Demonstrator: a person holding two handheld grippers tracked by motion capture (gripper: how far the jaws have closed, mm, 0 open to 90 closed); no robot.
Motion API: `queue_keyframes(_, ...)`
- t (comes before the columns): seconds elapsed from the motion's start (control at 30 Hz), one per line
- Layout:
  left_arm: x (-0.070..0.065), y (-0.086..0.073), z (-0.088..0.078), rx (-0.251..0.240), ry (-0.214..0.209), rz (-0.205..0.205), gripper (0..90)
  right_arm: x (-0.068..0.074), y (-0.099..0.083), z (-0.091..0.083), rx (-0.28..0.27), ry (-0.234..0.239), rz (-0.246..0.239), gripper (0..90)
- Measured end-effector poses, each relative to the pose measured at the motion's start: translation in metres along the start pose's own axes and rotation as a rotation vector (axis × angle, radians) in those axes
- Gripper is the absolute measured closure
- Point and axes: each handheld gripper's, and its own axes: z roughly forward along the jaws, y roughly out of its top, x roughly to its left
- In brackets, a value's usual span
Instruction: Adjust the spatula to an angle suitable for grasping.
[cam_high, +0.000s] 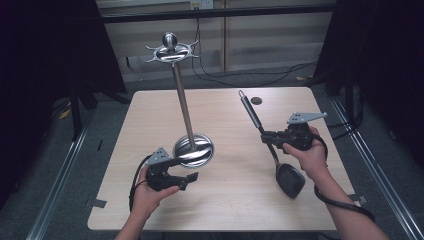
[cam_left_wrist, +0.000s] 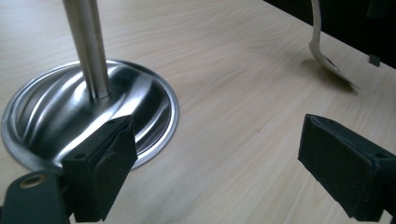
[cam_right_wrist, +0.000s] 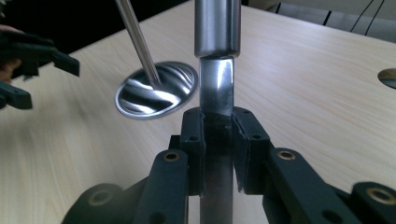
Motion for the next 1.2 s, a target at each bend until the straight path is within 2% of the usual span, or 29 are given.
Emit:
queue_keyframes(0.13, -0.004, 0.008, 0.002, -0.009, 0.001, 0.014, 11.6, 0.001, 0.002, -0.008, -0.058, -0.001, 0.017, 76.5)
queue_keyframes(0.23, -0.009, 0.013, 0.007, -0.019, -0.006, -0.001, 11.8, 0.005, 0.005, -0.013, -0.094, -0.004, 0.028, 76.5)
queue_keyframes(0.3, -0.014, 0.017, 0.012, -0.022, -0.010, 0.004, 12.3, 0.010, 0.007, -0.015, -0.114, -0.017, 0.030, 76.5)
queue_keyframes(0.43, -0.024, 0.025, 0.024, -0.043, -0.026, -0.003, 15.7, 0.020, 0.011, -0.014, -0.135, -0.049, 0.021, 76.5)
queue_keyframes(0.57, -0.036, 0.035, 0.035, -0.042, -0.042, 0.031, 23.9, 0.029, 0.013, -0.012, -0.156, -0.068, 0.017, 76.4)
queue_keyframes(0.7, -0.047, 0.044, 0.045, -0.062, -0.059, 0.062, 30.8, 0.038, 0.016, -0.009, -0.163, -0.086, 0.017, 76.4)
queue_keyframes(0.8, -0.054, 0.050, 0.053, -0.085, -0.088, 0.059, 34.9, 0.045, 0.019, -0.008, -0.174, -0.099, 0.016, 76.4)
queue_keyframes(0.93, -0.064, 0.056, 0.065, -0.117, -0.106, 0.077, 37.3, 0.056, 0.022, -0.004, -0.184, -0.100, 0.009, 76.4)
queue_keyframes(1.07, -0.072, 0.061, 0.076, -0.142, -0.128, 0.042, 38.7, 0.064, 0.025, 0.002, -0.197, -0.094, 0.008, 76.4)
queue_keyframes(1.2, -0.073, 0.065, 0.084, -0.179, -0.157, 0.011, 45.4, 0.072, 0.030, 0.006, -0.190, -0.085, -0.019, 76.4)
